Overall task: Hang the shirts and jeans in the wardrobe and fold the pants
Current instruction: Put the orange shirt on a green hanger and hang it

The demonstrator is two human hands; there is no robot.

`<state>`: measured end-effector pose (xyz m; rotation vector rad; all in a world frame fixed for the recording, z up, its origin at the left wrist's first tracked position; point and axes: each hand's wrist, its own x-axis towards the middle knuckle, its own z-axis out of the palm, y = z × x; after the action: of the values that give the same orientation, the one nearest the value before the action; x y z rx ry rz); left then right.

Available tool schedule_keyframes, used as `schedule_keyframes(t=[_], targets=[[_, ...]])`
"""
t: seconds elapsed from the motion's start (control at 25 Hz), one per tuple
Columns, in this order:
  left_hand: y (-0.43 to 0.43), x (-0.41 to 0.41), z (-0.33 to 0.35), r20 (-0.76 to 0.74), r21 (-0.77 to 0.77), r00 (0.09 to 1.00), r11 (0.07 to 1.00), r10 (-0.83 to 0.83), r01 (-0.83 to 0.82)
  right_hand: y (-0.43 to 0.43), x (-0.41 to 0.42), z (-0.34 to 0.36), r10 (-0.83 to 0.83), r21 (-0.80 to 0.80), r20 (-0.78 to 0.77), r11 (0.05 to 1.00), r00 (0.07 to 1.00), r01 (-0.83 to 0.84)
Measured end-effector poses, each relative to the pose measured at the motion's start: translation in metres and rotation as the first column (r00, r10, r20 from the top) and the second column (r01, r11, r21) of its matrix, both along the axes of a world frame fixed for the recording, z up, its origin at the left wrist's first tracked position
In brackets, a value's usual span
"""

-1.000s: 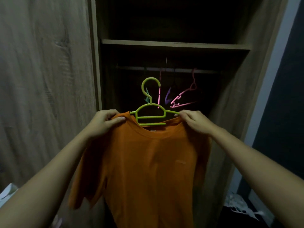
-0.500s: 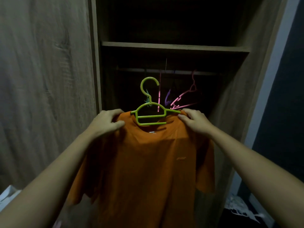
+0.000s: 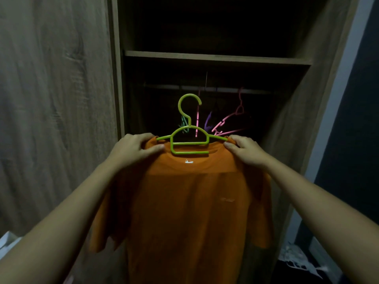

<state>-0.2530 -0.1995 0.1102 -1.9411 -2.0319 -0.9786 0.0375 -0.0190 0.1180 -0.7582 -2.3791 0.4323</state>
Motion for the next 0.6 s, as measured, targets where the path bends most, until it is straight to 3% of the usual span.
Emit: schedule_keyframes(t=[0.2,0.6], targets=[[-0.005,-0.002,0.003,0.162,0.095,0.963,0.975,-0.214,0.201,0.004,0.015,0.009,0.118,-0.007,-0.059,0.993,0.991,-0.118],[0.000,0.007,0.005,0.170,0.115,0.956,0.968,-0.240,0.223,-0.006,0.010,0.008,0.138,0.127,0.036,0.982,0.990,-0.141]])
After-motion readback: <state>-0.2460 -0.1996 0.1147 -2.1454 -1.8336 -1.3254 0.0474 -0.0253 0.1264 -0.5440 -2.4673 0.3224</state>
